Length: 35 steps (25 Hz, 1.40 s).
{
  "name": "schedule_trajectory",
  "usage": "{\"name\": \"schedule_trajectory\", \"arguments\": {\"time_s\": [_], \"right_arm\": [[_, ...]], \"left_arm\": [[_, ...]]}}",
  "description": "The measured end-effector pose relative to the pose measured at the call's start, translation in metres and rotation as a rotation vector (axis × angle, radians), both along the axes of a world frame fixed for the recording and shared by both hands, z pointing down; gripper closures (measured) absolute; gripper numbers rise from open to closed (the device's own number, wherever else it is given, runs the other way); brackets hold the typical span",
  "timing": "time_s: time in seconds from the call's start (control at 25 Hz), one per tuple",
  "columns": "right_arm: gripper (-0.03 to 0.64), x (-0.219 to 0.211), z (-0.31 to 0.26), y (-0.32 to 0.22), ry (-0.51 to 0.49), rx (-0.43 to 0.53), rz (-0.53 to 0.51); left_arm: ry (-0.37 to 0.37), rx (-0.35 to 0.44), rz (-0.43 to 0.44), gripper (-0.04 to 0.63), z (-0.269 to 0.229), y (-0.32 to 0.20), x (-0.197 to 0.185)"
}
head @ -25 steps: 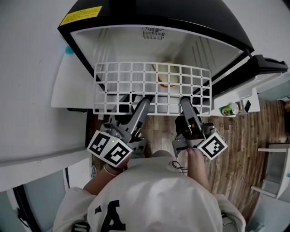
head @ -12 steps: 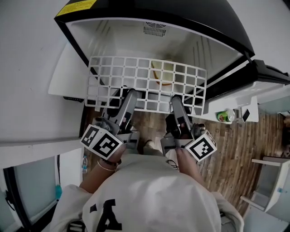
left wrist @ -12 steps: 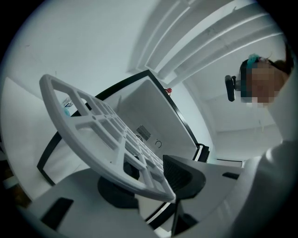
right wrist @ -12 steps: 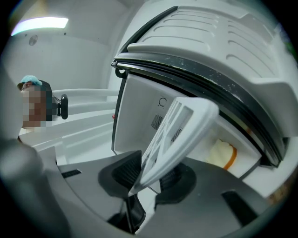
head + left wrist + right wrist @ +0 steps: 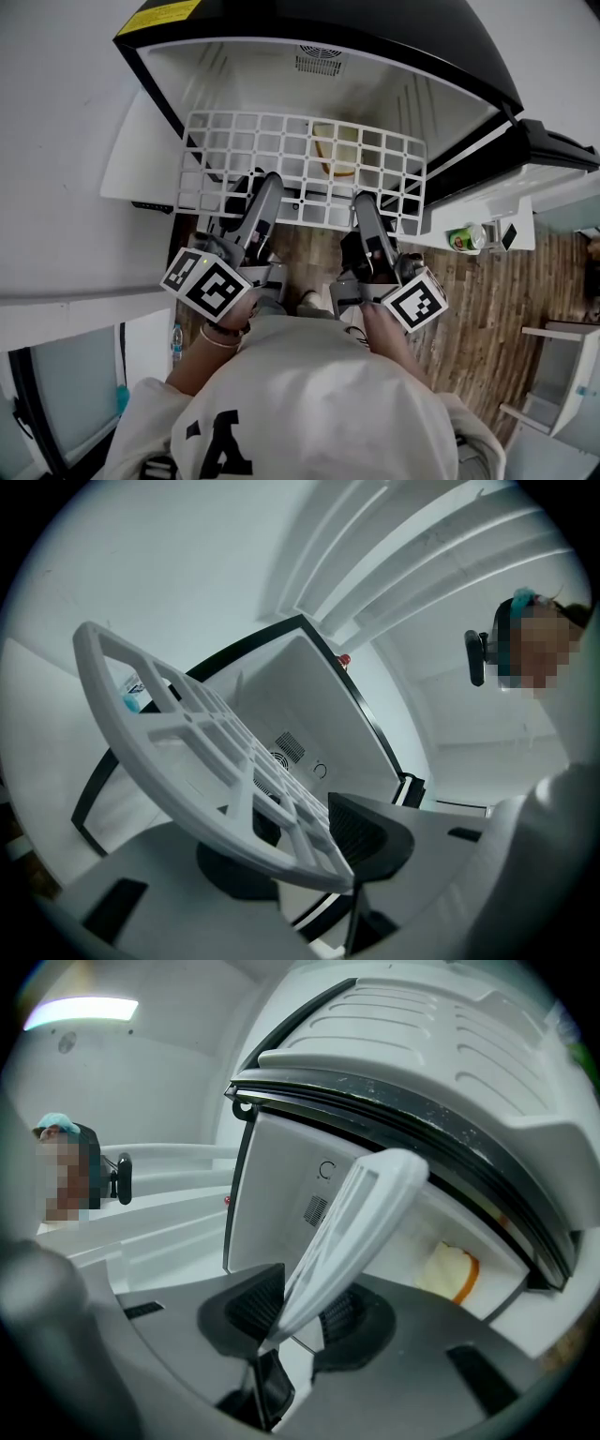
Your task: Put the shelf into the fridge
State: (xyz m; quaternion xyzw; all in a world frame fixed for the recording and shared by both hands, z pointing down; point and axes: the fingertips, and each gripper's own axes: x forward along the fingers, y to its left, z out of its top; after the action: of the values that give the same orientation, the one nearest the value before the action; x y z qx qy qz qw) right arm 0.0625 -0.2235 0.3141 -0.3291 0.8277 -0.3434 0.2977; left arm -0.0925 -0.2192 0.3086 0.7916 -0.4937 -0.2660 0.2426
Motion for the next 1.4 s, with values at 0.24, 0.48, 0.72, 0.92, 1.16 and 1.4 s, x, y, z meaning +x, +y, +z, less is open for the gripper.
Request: {"name": "schedule_trajectory", "arguments": {"time_s": [0.24, 0.48, 0.72, 0.92, 1.16, 1.4], "right_arm": [[0.506, -0.005, -0.004, -0.003, 0.043, 0.004, 0.01], [0.505, -0.006, -0.007, -0.007, 0.062, 0.009, 0.0], [0.505, -0.005, -0.009, -0.012, 0.06, 0.001, -0.005], [0.497, -0.007, -0.01, -0.016, 0.072, 0.006, -0.01], [0.495, -0.006, -0.009, -0.02, 0.078, -0.002, -0.011], [0.489, -0.007, -0.012, -0.025, 0.083, -0.003, -0.014]], "left_arm": [[-0.035, -0.004, 0.006, 0.44, -0.003, -0.007, -0.004], [-0.027, 0.002, 0.013, 0.44, -0.003, -0.011, -0.003], [-0.031, -0.009, 0.02, 0.437, -0.005, -0.015, -0.001], [-0.042, -0.01, 0.021, 0.434, -0.006, -0.019, -0.001], [-0.049, -0.006, 0.03, 0.425, -0.007, -0.023, 0.0], [-0.051, -0.009, 0.043, 0.42, -0.009, -0.028, 0.0]]}}
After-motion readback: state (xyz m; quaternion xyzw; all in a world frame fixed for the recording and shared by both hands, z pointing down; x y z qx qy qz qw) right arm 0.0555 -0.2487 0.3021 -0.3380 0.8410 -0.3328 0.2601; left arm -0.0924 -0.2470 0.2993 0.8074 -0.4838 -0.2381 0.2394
